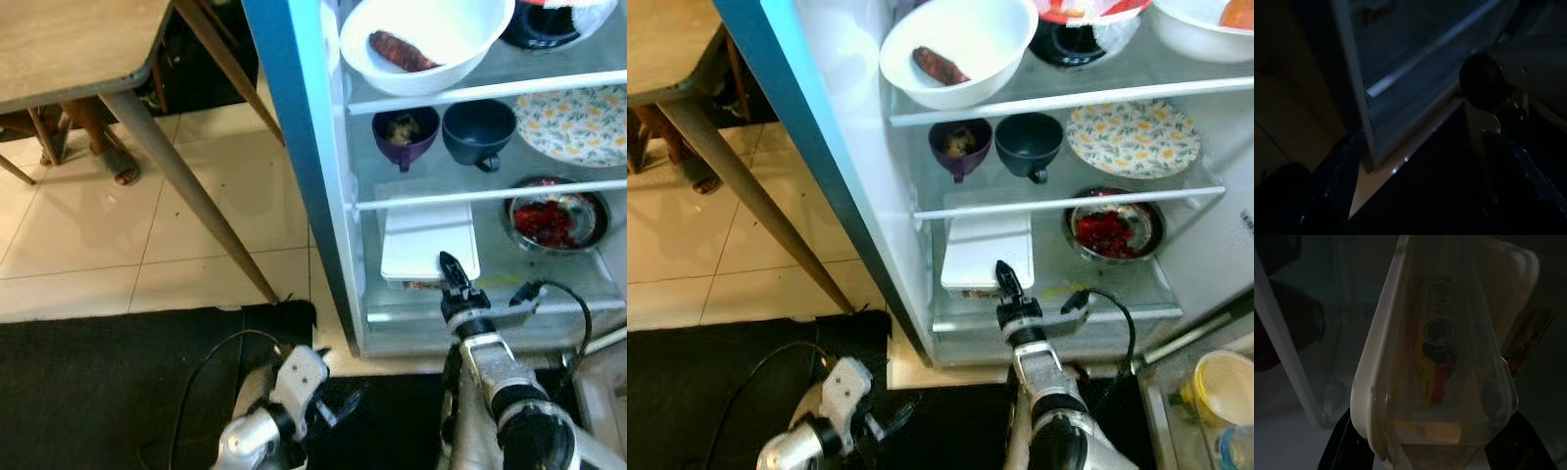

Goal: Restocking fridge

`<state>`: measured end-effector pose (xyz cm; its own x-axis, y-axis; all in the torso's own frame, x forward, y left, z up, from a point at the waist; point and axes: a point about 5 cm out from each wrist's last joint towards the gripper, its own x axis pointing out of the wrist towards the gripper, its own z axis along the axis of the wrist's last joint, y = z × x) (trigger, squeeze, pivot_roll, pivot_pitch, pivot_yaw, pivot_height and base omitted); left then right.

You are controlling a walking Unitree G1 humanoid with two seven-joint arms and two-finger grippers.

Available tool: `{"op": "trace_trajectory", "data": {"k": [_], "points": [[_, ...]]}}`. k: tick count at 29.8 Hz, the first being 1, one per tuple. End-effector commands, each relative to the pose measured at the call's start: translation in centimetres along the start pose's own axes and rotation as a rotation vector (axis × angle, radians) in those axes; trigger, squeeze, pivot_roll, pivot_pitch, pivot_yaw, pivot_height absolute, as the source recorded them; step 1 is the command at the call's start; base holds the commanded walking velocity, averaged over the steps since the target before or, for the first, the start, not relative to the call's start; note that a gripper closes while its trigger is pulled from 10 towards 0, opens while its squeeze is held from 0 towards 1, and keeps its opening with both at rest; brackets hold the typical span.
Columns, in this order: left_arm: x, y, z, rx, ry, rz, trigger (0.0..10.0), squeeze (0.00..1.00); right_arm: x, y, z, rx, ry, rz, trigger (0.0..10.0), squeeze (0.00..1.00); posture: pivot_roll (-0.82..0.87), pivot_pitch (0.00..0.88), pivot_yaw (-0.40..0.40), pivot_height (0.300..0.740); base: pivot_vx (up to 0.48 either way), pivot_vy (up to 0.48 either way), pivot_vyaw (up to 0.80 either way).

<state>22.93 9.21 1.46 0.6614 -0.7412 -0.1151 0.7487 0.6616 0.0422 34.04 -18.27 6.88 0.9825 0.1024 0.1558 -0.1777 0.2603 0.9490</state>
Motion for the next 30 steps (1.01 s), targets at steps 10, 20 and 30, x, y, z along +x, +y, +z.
{"op": "trace_trajectory", "data": {"k": [10,20,30], "points": [[-0.8,-0.9,2.6,-0.018,-0.065,0.012,10.0,0.0,1.5,1.1,-0.3,0.011,-0.083,-0.041,10.0,0.0,0.21,0.457,0.197,0.3,0.0,0.0,0.0],[-1.7,-1.6,5.0,-0.028,-0.099,0.031,10.0,0.0,2.5,1.9,0.0,-0.026,-0.119,-0.08,10.0,0.0,0.25,0.489,0.211,0.3,0.0,0.0,0.0],[-1.6,-2.0,6.6,-0.04,-0.111,0.024,10.0,0.0,2.8,2.1,0.4,-0.111,-0.114,-0.118,10.0,1.0,0.25,0.501,0.219,0.3,0.0,0.0,0.0]]}}
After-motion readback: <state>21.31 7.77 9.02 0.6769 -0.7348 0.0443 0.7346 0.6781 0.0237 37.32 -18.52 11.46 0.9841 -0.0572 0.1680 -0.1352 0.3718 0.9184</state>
